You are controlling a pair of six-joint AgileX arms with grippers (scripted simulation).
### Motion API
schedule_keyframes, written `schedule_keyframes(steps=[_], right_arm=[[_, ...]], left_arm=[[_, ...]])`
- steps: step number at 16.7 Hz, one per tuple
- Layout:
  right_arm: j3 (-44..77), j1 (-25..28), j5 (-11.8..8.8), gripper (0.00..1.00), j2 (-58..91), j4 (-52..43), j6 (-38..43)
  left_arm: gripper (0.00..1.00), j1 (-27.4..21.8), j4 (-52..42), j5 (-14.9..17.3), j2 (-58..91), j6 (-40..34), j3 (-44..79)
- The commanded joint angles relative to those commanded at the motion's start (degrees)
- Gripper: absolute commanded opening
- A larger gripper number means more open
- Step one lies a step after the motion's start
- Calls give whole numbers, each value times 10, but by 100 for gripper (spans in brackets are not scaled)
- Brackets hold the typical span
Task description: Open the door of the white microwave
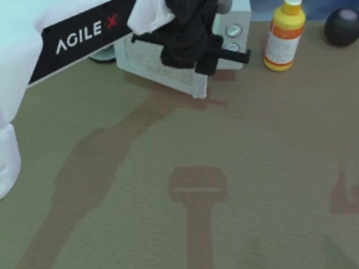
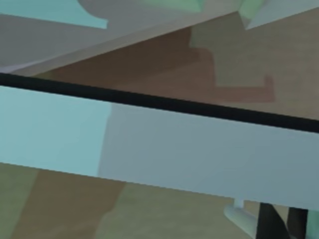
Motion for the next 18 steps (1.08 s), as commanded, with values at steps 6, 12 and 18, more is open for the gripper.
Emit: schedule_keyframes(steps=[6,12,18], right_arm=[[0,0,0,100,0,0,0],[0,0,0,100,0,0,0],[0,0,0,100,0,0,0]], left_arm=[[0,0,0,0,0,0,0],[0,0,10,11,-12,15,-21],[0,14,38,39,-56,69,-87]])
